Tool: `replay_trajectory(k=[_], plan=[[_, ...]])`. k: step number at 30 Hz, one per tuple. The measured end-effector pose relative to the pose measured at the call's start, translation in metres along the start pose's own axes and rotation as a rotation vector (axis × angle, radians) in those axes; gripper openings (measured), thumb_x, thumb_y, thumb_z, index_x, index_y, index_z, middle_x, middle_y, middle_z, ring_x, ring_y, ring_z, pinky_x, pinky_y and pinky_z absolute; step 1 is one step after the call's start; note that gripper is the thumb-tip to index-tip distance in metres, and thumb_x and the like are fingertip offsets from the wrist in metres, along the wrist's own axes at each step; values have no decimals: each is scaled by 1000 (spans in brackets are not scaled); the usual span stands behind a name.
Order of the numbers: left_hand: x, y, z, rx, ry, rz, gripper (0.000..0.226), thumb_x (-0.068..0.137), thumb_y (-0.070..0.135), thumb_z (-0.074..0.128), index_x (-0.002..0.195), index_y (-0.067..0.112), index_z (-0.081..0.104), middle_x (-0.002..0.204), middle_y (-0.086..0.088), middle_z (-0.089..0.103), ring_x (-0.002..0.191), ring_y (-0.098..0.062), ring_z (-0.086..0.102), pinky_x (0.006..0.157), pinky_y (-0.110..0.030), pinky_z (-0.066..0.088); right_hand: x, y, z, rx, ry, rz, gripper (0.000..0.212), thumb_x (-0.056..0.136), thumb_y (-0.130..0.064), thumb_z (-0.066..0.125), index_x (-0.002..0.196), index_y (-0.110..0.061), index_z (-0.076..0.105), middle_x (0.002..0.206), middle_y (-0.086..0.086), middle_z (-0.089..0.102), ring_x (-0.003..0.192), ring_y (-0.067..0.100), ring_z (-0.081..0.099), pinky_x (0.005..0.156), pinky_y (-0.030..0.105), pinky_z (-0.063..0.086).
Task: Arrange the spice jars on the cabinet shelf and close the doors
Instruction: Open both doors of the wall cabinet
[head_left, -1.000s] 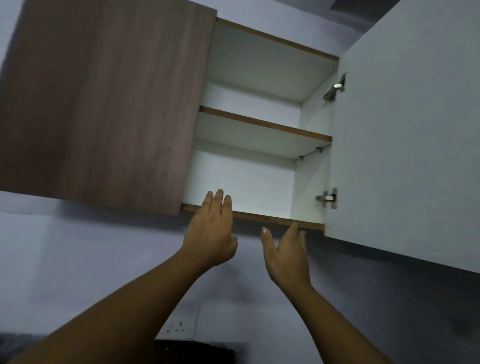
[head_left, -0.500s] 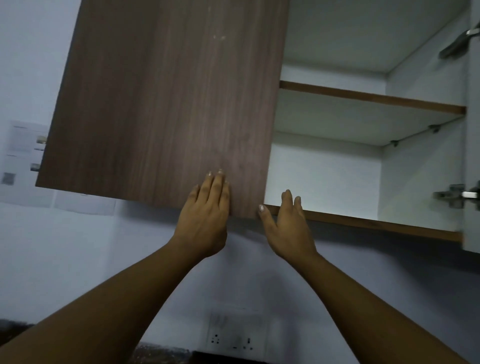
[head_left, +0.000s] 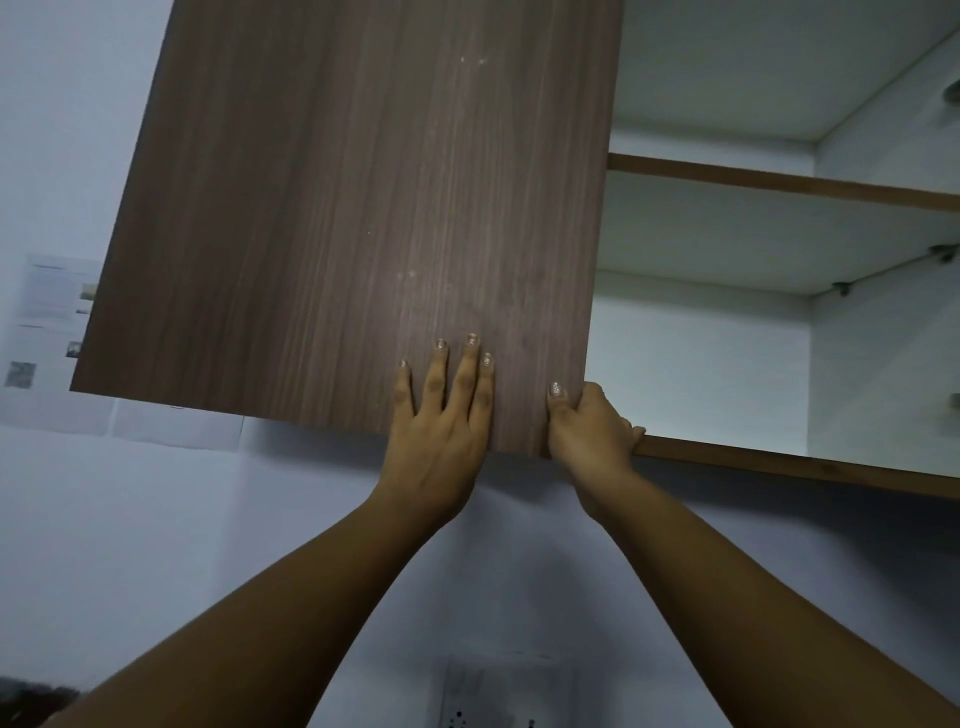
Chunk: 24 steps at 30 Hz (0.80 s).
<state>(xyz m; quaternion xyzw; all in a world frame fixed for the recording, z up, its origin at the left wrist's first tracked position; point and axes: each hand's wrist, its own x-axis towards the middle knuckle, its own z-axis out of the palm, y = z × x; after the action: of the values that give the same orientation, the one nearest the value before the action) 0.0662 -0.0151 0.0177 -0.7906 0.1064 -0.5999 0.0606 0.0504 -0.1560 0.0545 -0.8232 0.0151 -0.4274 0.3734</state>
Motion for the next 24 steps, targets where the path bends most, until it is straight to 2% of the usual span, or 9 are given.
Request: replay_trajectory(k=[2, 4, 6, 8, 15, 17, 20, 22, 24], plan=[[-1, 0, -3, -9, -7, -10, 91, 68, 18, 74, 142, -1, 23, 150, -21, 28, 135, -44, 30, 103, -63, 29, -2, 1, -7, 67, -39, -23, 40, 98, -40, 33, 114, -9, 51, 82, -2, 56, 108, 31, 51, 114, 48, 14], [-3, 0, -9, -12, -30, -24, 92, 69, 17, 74, 142, -1, 22, 150, -22, 27, 136, -44, 29, 103, -62, 28, -5, 2, -15, 126, -83, -52, 33, 98, -39, 36, 105, -11, 54, 74, -9, 50, 88, 22, 54, 105, 46, 33], [-5, 2, -18, -22, -54, -37, 91, 70, 18, 74, 142, -2, 22, 150, -23, 26, 136, -45, 27, 104, -62, 28, -9, 1, -23, 148, -97, -69, 29, 98, -37, 39, 97, -14, 55, 73, -9, 49, 71, 11, 48, 74, 33, 45], [-7, 4, -29, -35, -66, -46, 90, 69, 17, 75, 141, -3, 25, 149, -24, 27, 135, -46, 29, 104, -61, 31, -18, -4, -31, 152, -96, -84, 25, 97, -36, 41, 91, -16, 54, 74, -8, 50, 65, 6, 44, 56, 23, 36], [-22, 12, -83, -102, -58, -16, 81, 72, 12, 71, 139, -5, 29, 147, -25, 32, 134, -40, 35, 102, -54, 40, -57, -31, -69, 118, -140, -132, 25, 94, -36, 49, 91, -12, 56, 81, -2, 55, 77, 17, 52, 67, 29, 40], [-29, 15, -103, -134, -86, -25, 80, 81, 13, 63, 142, -3, 13, 152, -24, 17, 139, -39, 23, 109, -52, 32, -71, -42, -82, 121, -162, -144, 25, 92, -37, 52, 91, -12, 56, 82, -1, 56, 77, 17, 53, 66, 29, 41], [-38, 14, -128, -125, -96, -7, 74, 95, 17, 39, 138, 4, -21, 148, -16, -23, 144, -35, -6, 117, -45, 8, -96, -61, -101, 155, -198, -162, 22, 91, -37, 55, 89, -14, 54, 84, 0, 58, 79, 19, 57, 65, 29, 45], [-47, 11, -153, -137, -84, -9, 70, 97, 17, 34, 136, 7, -23, 148, -15, -25, 143, -34, -10, 117, -41, 4, -116, -77, -113, 167, -216, -170, 23, 90, -36, 56, 80, -17, 50, 80, 0, 56, 73, 17, 53, 58, 26, 40], [-57, 6, -178, -147, -76, -23, 69, 96, 16, 35, 137, 5, -19, 153, -18, -15, 144, -35, -4, 117, -39, 8, -136, -94, -125, 162, -231, -184, 28, 90, -36, 56, 72, -19, 43, 74, -1, 51, 65, 14, 46, 52, 25, 33]])
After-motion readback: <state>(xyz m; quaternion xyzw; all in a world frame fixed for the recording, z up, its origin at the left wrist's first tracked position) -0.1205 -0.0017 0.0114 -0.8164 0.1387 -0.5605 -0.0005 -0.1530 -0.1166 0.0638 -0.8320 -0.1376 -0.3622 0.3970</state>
